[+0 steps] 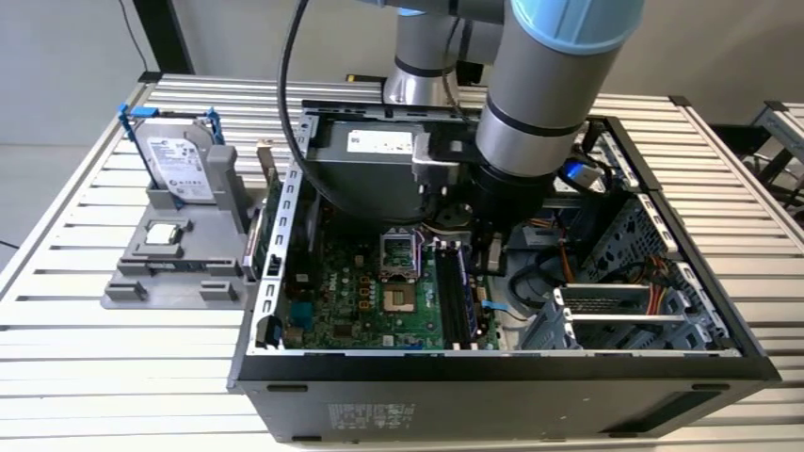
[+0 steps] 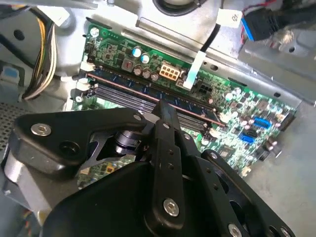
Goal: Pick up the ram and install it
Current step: 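Press down the ram until it locks into place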
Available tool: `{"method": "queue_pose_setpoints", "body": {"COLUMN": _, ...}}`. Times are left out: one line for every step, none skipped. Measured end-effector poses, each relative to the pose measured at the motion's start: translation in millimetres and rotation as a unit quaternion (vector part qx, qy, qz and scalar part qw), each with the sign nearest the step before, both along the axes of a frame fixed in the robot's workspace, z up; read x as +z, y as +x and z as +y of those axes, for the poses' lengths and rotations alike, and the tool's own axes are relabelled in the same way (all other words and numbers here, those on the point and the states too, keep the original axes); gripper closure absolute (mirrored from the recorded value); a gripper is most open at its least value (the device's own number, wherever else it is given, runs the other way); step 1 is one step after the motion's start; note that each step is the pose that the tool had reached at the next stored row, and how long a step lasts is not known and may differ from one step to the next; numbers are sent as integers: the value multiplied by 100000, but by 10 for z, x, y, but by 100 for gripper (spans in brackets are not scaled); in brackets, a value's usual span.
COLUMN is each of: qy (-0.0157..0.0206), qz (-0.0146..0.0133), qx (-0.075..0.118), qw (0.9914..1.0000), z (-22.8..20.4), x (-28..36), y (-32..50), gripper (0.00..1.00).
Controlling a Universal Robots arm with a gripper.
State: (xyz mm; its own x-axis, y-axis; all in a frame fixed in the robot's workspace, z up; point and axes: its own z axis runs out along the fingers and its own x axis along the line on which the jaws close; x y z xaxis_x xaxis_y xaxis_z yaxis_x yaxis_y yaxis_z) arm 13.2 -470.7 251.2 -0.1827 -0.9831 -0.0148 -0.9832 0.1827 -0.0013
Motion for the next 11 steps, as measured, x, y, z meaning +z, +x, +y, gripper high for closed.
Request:
{"method": "queue_pose_setpoints", "body": {"qy": 5, "qz": -390, "qx": 2602, "qw": 99965, "z": 0, "x": -27, "y": 0, "gripper": 100}}
{"method": "queue_pose_setpoints", "body": {"qy": 1, "qz": -419, "qx": 2749, "qw": 99961, "z": 0, "x": -42, "y": -3, "gripper": 100}}
{"method": "queue_pose_setpoints", "body": {"qy": 11, "qz": -433, "qx": 2759, "qw": 99961, "z": 0, "x": -62, "y": -6, "gripper": 100}}
{"method": "queue_pose_setpoints", "body": {"qy": 12, "qz": -435, "qx": 2770, "qw": 99961, "z": 0, "x": -79, "y": -11, "gripper": 100}}
{"method": "queue_pose_setpoints", "body": {"qy": 9, "qz": -437, "qx": 2788, "qw": 99960, "z": 0, "x": -97, "y": -17, "gripper": 100}}
{"method": "queue_pose_setpoints", "body": {"qy": 14, "qz": -439, "qx": 2818, "qw": 99959, "z": -1, "x": -117, "y": -25, "gripper": 100}}
{"method": "queue_pose_setpoints", "body": {"qy": 5, "qz": -437, "qx": 2866, "qw": 99958, "z": -1, "x": -134, "y": -30, "gripper": 100}}
{"method": "queue_pose_setpoints", "body": {"qy": 12, "qz": -445, "qx": 2914, "qw": 99957, "z": -1, "x": -152, "y": -31, "gripper": 100}}
{"method": "queue_pose_setpoints", "body": {"qy": 11, "qz": -449, "qx": 2921, "qw": 99956, "z": -1, "x": -157, "y": -31, "gripper": 100}}
{"method": "queue_pose_setpoints", "body": {"qy": 7, "qz": -448, "qx": 2926, "qw": 99956, "z": -1, "x": -157, "y": -31, "gripper": 100}}
{"method": "queue_pose_setpoints", "body": {"qy": 4, "qz": -448, "qx": 2926, "qw": 99956, "z": -1, "x": -157, "y": -32, "gripper": 100}}
